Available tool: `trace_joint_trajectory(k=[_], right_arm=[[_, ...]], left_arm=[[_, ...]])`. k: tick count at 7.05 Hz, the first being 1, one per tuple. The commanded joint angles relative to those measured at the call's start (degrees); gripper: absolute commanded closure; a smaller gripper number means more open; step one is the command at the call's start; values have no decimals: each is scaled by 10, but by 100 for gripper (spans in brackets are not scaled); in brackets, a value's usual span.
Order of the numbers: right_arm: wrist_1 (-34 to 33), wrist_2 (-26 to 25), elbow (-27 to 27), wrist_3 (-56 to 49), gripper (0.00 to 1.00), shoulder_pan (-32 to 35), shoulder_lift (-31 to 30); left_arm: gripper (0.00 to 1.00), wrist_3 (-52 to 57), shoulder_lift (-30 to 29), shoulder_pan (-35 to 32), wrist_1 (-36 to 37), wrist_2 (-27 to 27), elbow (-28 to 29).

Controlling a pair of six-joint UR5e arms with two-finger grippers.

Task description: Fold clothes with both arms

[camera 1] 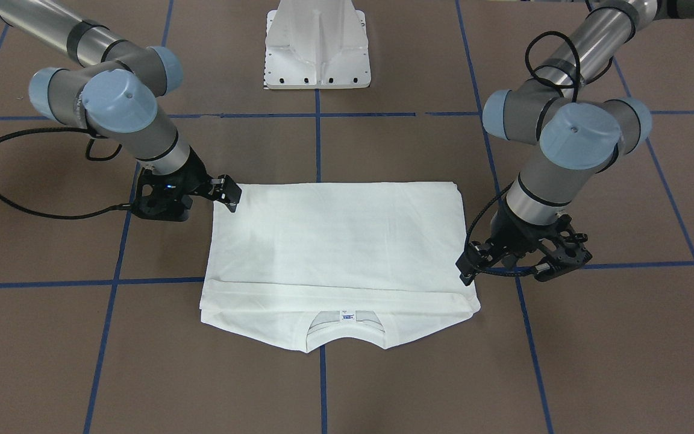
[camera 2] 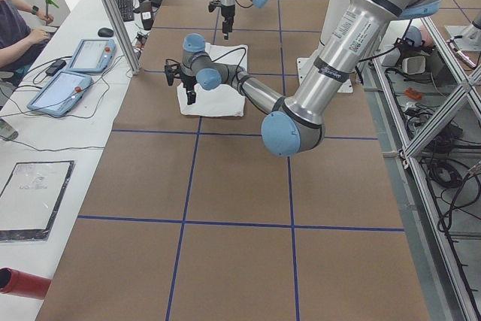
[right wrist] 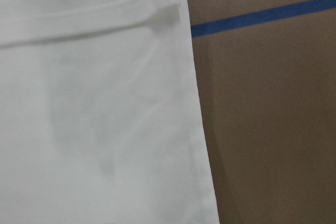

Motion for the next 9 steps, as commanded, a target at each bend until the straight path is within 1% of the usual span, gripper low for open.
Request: trace_joint_trajectory(k=[1,2,3,4,5,6,8,9], right_arm=[[-1,-38,7,14,0,-47,-9],[-1,-40,4,15,2,-54,-8],[-2,-41,5,15,8,-55,-11],[-5,-41,5,15,49,-55,-11],[-5,-40,8,15,88,-55,-10],[-5,-40,10,15,100,-54,-10],[-5,-34,11,15,100,-44,-14],[-5,-33,14,9,100,-38,-28]], left_arm=[[1,-3,0,1,5,1,-11],[1,-3,0,1,4,1,-16],[1,-4,0,1,4,1,-16],[1,-4,0,1,5,2,-16],[1,-3,0,1,4,2,-16],[1,-4,0,1,4,2,-16],[1,-4,0,1,4,3,-16],[1,-4,-1,1,4,3,-16]])
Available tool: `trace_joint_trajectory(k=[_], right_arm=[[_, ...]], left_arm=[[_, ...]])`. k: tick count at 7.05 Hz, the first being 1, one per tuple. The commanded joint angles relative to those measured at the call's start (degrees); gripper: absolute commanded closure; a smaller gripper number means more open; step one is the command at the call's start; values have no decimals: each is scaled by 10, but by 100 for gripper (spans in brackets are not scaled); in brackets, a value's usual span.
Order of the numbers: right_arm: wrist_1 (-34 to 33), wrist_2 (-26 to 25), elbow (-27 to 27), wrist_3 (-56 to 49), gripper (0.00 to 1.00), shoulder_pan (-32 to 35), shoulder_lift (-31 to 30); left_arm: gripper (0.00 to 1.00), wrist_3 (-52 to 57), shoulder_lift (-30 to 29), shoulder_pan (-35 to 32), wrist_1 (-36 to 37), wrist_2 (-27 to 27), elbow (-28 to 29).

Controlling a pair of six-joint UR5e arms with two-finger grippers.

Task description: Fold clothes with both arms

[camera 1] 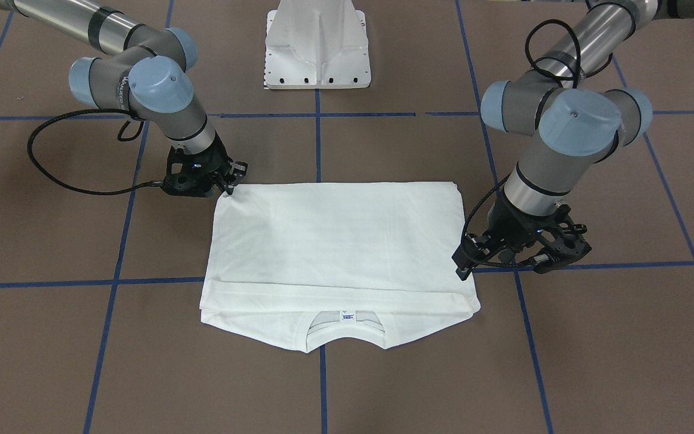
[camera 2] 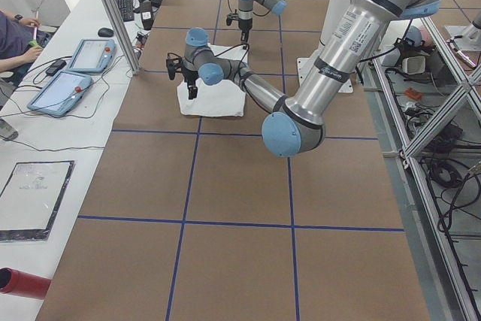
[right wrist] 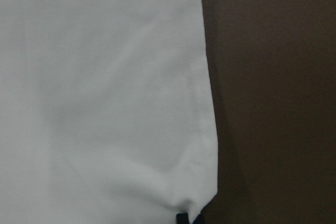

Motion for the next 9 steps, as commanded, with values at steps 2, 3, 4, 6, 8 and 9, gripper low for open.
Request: trace_joint_trajectory(k=[2,3,4,6,8,9], right_arm=[[0,3,63,-13,100,16,-75],[0,3,100,-14,100,16,-115],[0,3,127,-13,100,14,-149],[0,25,201,-10,100,-30,-224],[0,53,272,13,100,-122,-270],[0,53,280,32,100,-175,-272]], left_arm=[[1,0,-3,1,0,2,0],[1,0,-6,1,0,2,-1],[1,0,-8,2,0,6,-1],[1,0,-7,2,0,19,-10],[1,0,-5,1,0,22,-10],[1,0,-4,1,0,22,-12]])
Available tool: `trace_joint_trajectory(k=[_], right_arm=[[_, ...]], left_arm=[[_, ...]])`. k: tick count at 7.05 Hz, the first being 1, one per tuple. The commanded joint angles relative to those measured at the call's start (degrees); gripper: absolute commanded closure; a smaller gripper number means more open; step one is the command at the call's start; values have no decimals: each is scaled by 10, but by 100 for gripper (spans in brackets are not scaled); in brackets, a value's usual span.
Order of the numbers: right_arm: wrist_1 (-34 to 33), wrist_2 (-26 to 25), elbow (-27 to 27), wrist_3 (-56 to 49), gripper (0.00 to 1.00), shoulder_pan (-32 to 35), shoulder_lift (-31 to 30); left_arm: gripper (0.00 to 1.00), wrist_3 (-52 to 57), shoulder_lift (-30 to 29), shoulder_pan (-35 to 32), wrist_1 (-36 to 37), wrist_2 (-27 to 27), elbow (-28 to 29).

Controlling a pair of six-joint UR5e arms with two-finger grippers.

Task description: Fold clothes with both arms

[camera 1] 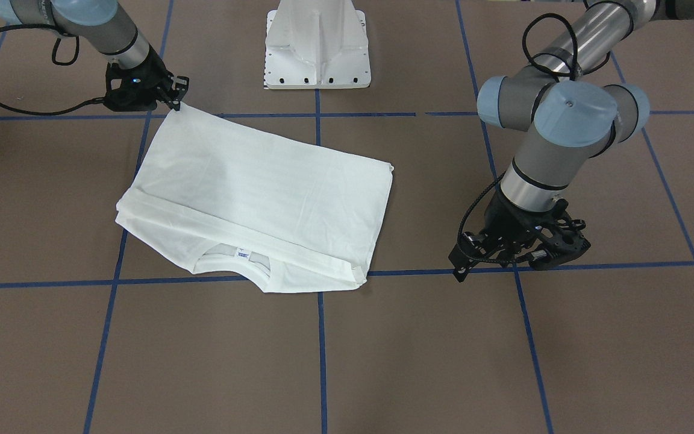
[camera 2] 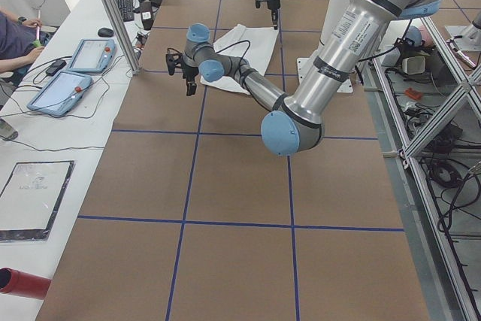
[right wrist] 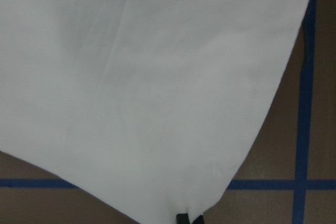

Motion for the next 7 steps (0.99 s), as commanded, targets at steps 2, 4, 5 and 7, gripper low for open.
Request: trace_joint_trajectory(k=[2,4,5,7], right_arm=[[0,4,37,32,100,-134,-21],[0,-3,52,69,53,-168,-15],[0,-3,51,71,1,-152,-13],[5,-2,51,71,0,-67,27]], left_arm=[[1,1,3,0,-1,1,-4],[1,4,3,0,-2,0,-3],[1,5,-1,0,-2,-2,-3],[1,7,-2,5,0,-19,-18]])
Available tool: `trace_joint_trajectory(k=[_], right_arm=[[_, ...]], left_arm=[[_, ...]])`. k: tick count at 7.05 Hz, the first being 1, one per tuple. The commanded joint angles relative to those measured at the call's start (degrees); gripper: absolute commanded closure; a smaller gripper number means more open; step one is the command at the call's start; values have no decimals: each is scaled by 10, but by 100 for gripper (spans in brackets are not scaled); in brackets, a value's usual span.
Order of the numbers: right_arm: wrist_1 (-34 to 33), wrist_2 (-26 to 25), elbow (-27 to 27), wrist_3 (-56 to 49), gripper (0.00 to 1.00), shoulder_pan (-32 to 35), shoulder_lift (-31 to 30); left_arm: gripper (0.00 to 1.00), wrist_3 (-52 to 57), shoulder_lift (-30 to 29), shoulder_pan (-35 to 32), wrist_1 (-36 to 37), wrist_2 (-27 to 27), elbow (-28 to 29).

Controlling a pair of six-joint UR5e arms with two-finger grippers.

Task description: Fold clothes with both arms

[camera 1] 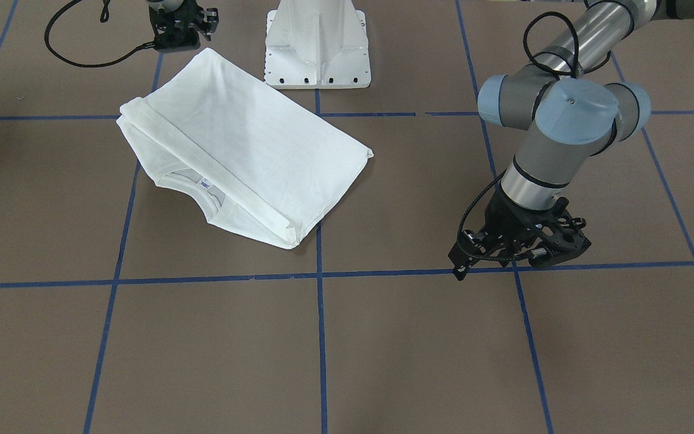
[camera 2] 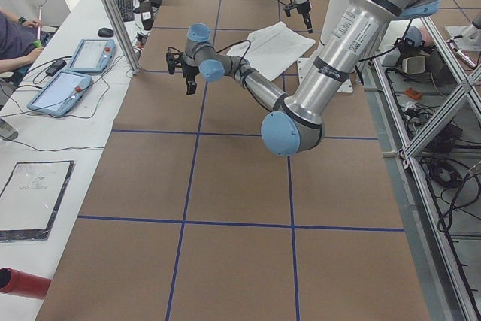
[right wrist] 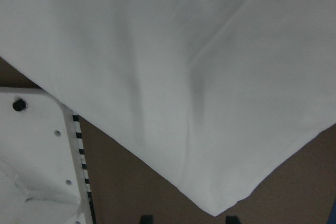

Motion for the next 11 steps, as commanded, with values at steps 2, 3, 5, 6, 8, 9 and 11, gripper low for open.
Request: trace_joint_trajectory(k=[2,3,5,6,8,9,11], right_arm=[[6,1,0,1,0,165,90],[6,0,-4,1,0,208,114],[4,-1,-5,0,0,271,146],[4,-1,-8,-4,0,285,146],[4,-1,-12,-6,0,288,147],[3,-1,-12,-6,0,288,147],[4,-2,-18,-6,0,287,147]], left_arm=[[1,-8,6,37,24,-61,-60],[1,-60,11,88,69,-58,-99],[1,-203,13,189,69,-44,-131],[1,-246,37,239,68,-22,-159],[2,-303,42,314,66,31,-147],[2,-306,38,316,66,37,-129],[3,-306,36,316,65,48,-114]])
